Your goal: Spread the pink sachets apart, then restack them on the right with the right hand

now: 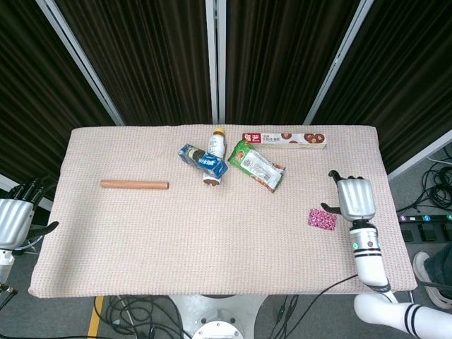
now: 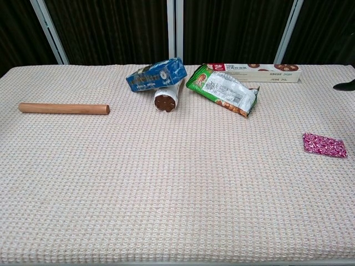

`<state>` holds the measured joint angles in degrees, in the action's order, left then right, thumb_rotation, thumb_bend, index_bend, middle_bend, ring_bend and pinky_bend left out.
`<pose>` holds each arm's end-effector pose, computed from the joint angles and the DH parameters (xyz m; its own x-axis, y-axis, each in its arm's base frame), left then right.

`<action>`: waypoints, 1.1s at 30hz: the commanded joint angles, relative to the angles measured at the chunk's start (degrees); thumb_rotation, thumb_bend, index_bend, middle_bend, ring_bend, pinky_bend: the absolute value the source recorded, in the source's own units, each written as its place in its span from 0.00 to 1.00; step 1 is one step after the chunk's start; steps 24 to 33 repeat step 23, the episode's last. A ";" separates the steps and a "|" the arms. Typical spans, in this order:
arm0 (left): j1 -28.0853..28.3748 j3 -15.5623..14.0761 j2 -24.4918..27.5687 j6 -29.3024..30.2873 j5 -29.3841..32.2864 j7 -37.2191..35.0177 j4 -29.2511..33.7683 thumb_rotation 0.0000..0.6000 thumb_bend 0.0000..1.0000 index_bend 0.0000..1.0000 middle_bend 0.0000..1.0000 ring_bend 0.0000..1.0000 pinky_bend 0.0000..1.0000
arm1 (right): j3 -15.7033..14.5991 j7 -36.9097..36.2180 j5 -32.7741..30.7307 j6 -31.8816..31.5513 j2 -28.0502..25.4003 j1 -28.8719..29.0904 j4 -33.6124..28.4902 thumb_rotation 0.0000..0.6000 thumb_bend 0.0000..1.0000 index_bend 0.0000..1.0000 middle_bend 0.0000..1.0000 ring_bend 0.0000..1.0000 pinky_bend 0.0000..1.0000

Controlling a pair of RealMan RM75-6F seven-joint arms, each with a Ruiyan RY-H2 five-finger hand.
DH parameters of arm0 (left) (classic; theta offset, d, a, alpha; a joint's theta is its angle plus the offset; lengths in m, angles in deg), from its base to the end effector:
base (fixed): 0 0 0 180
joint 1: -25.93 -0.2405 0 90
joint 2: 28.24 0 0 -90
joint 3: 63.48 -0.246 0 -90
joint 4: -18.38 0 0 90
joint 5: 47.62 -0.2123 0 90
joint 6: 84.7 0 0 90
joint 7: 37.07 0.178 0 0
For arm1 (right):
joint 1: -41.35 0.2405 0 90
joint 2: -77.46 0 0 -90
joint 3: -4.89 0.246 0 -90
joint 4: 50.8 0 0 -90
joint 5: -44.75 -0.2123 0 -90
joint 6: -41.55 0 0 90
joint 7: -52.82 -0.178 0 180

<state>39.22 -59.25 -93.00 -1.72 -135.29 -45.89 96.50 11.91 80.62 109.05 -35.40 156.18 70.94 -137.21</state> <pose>-0.3096 0.2713 0.1754 0.4651 -0.0678 0.8826 0.8713 -0.1413 -0.4700 -0.2343 -0.3461 0.0844 0.6163 0.0316 0.7869 -0.7856 -0.0454 0.6171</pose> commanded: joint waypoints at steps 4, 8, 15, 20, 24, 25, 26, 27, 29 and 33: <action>-0.05 0.09 0.00 -0.17 0.37 0.71 0.24 1.00 0.06 0.25 0.22 0.19 0.29 | -6.22 -6.30 9.36 -7.81 -8.71 -9.48 1.20 0.28 0.00 0.04 0.06 0.00 0.00; -0.23 -0.09 0.13 0.24 -0.03 0.88 0.78 1.00 0.06 0.25 0.22 0.19 0.29 | -6.46 -6.12 9.50 -9.00 -10.82 -11.94 0.00 0.26 0.00 0.01 0.03 0.00 0.00; -0.15 -0.66 0.71 -0.21 -0.70 1.82 1.91 1.00 0.06 0.25 0.22 0.19 0.29 | -5.65 -6.26 9.41 -8.35 -11.21 -13.58 -0.21 0.27 0.00 0.01 0.03 0.00 0.00; 0.12 -0.57 1.31 -0.12 -1.16 2.86 3.35 1.00 0.06 0.25 0.22 0.19 0.29 | -4.96 -7.21 10.27 -7.53 -10.59 -13.93 0.25 0.27 0.00 0.01 0.03 0.00 0.00; 0.16 -0.59 1.39 -0.20 -1.17 3.03 3.61 1.00 0.06 0.25 0.22 0.19 0.29 | -4.79 -7.21 10.43 -7.32 -10.48 -14.05 0.34 0.27 0.00 0.01 0.03 0.00 0.00; 0.16 -0.59 1.39 -0.20 -1.17 3.03 3.61 1.00 0.06 0.25 0.22 0.19 0.29 | -4.79 -7.21 10.43 -7.32 -10.48 -14.05 0.34 0.27 0.00 0.01 0.03 0.00 0.00; 0.16 -0.59 1.39 -0.20 -1.17 3.03 3.61 1.00 0.06 0.25 0.22 0.19 0.29 | -4.79 -7.21 10.43 -7.32 -10.48 -14.05 0.34 0.27 0.00 0.01 0.03 0.00 0.00; 0.16 -0.59 1.39 -0.20 -1.17 3.03 3.61 1.00 0.06 0.25 0.22 0.19 0.29 | -4.79 -7.21 10.43 -7.32 -10.48 -14.05 0.34 0.27 0.00 0.01 0.03 0.00 0.00; 0.16 -0.59 1.39 -0.20 -1.17 3.03 3.61 1.00 0.06 0.25 0.22 0.19 0.29 | -4.79 -7.21 10.43 -7.32 -10.48 -14.05 0.34 0.27 0.00 0.01 0.03 0.00 0.00; 0.16 -0.59 1.39 -0.20 -1.17 3.03 3.61 1.00 0.06 0.25 0.22 0.19 0.29 | -4.79 -7.21 10.43 -7.32 -10.48 -14.05 0.34 0.27 0.00 0.01 0.03 0.00 0.00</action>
